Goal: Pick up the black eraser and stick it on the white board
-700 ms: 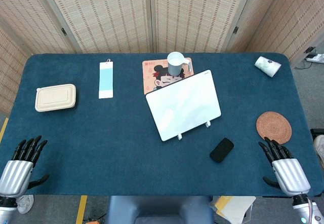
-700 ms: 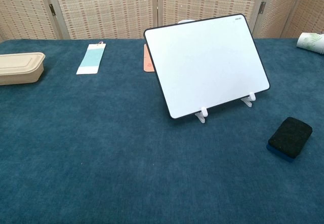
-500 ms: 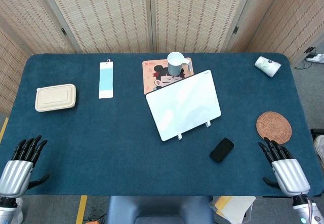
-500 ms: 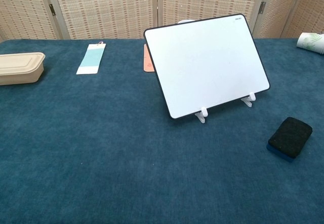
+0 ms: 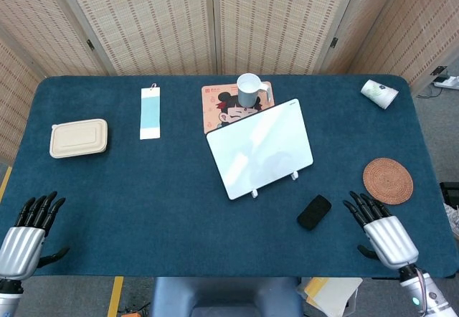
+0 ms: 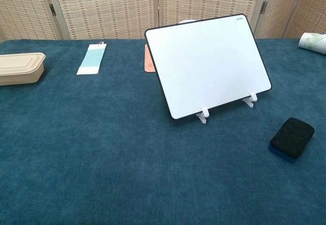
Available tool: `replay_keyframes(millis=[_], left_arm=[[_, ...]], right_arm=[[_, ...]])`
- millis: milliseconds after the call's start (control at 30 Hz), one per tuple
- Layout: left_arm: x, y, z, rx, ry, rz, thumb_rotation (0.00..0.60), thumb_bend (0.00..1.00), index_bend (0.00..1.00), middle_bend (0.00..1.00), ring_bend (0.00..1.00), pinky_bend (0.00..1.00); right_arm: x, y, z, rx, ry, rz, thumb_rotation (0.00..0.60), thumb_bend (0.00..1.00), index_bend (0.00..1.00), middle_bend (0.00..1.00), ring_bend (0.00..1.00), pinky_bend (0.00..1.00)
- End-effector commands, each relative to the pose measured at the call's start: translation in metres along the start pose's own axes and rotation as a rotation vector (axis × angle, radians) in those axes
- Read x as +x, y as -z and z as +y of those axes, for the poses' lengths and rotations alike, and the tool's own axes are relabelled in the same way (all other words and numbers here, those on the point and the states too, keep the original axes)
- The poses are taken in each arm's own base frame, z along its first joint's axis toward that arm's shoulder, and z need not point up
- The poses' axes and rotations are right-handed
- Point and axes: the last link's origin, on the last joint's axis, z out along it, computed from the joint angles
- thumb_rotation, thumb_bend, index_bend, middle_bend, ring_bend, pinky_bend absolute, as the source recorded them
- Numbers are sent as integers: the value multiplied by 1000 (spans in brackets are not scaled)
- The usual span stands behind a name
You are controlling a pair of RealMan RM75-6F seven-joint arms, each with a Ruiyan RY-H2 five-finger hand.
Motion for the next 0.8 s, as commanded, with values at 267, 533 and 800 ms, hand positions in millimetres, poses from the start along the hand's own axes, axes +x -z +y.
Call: replay_keyframes(millis=[267,533,800], left_arm=[[0,1,-4,25,-2,5,600,181,0,0,0,0],[-1,2,-5,38,-5,6,600,181,0,0,0,0],[-1,3,-5,33,-1,-3,600,181,0,0,0,0]], right_arm=[[12,-54,-19,160,292,-22,600,187,261,0,6,143],[-9,-79,-19,176,389,-52,600,188,265,0,10,143],[-18,-93,-18,173,388,-98,600,187,264,0,11,142]])
